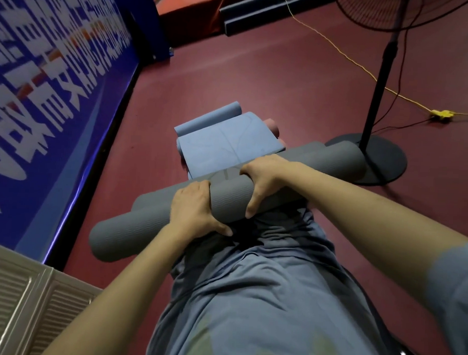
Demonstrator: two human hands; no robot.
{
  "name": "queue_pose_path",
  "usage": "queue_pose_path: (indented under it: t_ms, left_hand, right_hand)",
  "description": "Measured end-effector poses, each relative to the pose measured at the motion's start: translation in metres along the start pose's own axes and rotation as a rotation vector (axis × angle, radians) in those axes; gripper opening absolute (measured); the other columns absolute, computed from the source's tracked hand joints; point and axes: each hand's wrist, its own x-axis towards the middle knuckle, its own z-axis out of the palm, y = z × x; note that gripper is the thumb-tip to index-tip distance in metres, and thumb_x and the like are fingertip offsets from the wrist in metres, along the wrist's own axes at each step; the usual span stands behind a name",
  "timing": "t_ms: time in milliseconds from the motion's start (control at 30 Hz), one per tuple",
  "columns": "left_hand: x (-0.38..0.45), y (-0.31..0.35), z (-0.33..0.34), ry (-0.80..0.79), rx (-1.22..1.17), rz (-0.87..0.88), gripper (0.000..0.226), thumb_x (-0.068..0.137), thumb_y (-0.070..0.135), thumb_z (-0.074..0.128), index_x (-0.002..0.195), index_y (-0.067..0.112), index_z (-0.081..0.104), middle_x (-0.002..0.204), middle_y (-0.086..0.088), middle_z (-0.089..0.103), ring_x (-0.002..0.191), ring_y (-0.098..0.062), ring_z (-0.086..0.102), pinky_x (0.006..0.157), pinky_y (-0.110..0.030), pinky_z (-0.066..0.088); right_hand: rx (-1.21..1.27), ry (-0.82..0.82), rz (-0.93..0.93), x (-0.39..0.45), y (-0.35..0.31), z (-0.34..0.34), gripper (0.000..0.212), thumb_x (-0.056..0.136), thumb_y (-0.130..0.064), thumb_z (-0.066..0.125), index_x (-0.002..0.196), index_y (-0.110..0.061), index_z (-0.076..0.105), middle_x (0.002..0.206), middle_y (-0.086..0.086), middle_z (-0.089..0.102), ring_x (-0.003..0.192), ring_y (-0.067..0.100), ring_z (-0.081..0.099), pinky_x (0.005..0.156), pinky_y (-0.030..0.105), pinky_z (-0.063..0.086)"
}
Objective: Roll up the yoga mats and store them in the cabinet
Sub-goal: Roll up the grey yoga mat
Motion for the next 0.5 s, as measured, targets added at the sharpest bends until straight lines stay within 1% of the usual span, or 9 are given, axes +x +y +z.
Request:
queue_pose_path:
  t_ms: [100, 167, 233, 267, 333, 433, 500]
  left_hand:
    - [-0.002, 0.002, 0.003, 0.015, 0.031, -0.038, 0.109, 0.029, 0.083, 0.083, 0.114, 0.022, 0.051, 0.108, 0.004, 0.061, 0.101, -0.021, 0.059, 0.082, -0.037, 0.044]
    - [-0.001, -0.001, 0.001, 0.001, 0.063, -0.023, 0.104, 0.03, 0.085, 0.08, 0.108, 0.023, 0.05, 0.103, 0.006, 0.063, 0.096, -0.021, 0.062, 0.08, -0.037, 0.041]
    - [0.002, -0.006, -0.002, -0.032, 0.078, 0.002, 0.099, 0.033, 0.086, 0.078, 0.105, 0.023, 0.052, 0.1, 0.006, 0.065, 0.091, -0.022, 0.064, 0.079, -0.038, 0.042]
    - [0.005, -0.009, -0.004, -0.056, 0.081, 0.013, 0.097, 0.034, 0.087, 0.076, 0.104, 0.024, 0.052, 0.098, 0.007, 0.066, 0.088, -0.022, 0.064, 0.078, -0.039, 0.045]
    - [0.015, -0.015, -0.013, -0.137, 0.071, 0.02, 0.095, 0.034, 0.086, 0.076, 0.104, 0.027, 0.054, 0.096, 0.007, 0.067, 0.086, -0.022, 0.064, 0.074, -0.038, 0.05]
    - [0.03, -0.021, -0.029, -0.292, 0.011, 0.013, 0.096, 0.032, 0.084, 0.081, 0.108, 0.03, 0.058, 0.098, 0.009, 0.066, 0.086, -0.018, 0.062, 0.076, -0.038, 0.055]
    - [0.036, -0.019, -0.035, -0.346, -0.013, 0.015, 0.097, 0.03, 0.083, 0.082, 0.109, 0.031, 0.059, 0.098, 0.01, 0.065, 0.086, -0.017, 0.061, 0.078, -0.038, 0.057]
  right_hand:
    - [-0.023, 0.005, -0.002, 0.003, -0.003, 0.002, 0.106, 0.024, -0.092, 0.073, 0.112, -0.035, 0.055, 0.098, -0.011, 0.065, 0.087, 0.02, 0.063, 0.08, 0.038, 0.055]
    - [-0.053, 0.047, -0.02, 0.001, -0.004, 0.006, 0.109, 0.028, -0.093, 0.072, 0.116, -0.033, 0.052, 0.095, -0.011, 0.062, 0.086, 0.021, 0.061, 0.077, 0.037, 0.052]
    - [-0.073, 0.09, -0.041, -0.001, -0.005, 0.011, 0.106, 0.035, -0.093, 0.072, 0.119, -0.031, 0.053, 0.097, -0.011, 0.063, 0.087, 0.02, 0.06, 0.073, 0.035, 0.047]
    - [-0.075, 0.104, -0.045, -0.001, -0.005, 0.013, 0.106, 0.037, -0.092, 0.071, 0.121, -0.03, 0.054, 0.102, -0.01, 0.066, 0.09, 0.02, 0.061, 0.073, 0.035, 0.047]
    - [-0.076, 0.127, -0.045, 0.001, -0.006, 0.017, 0.107, 0.038, -0.092, 0.071, 0.124, -0.029, 0.054, 0.112, -0.009, 0.067, 0.098, 0.021, 0.063, 0.08, 0.037, 0.051]
    - [-0.105, 0.147, -0.04, 0.005, -0.008, 0.023, 0.109, 0.032, -0.094, 0.068, 0.119, -0.028, 0.053, 0.111, -0.009, 0.066, 0.1, 0.021, 0.063, 0.085, 0.04, 0.053]
    - [-0.088, 0.112, -0.008, 0.009, -0.007, 0.021, 0.112, 0.028, -0.095, 0.068, 0.118, -0.031, 0.052, 0.11, -0.009, 0.066, 0.1, 0.021, 0.063, 0.086, 0.041, 0.053]
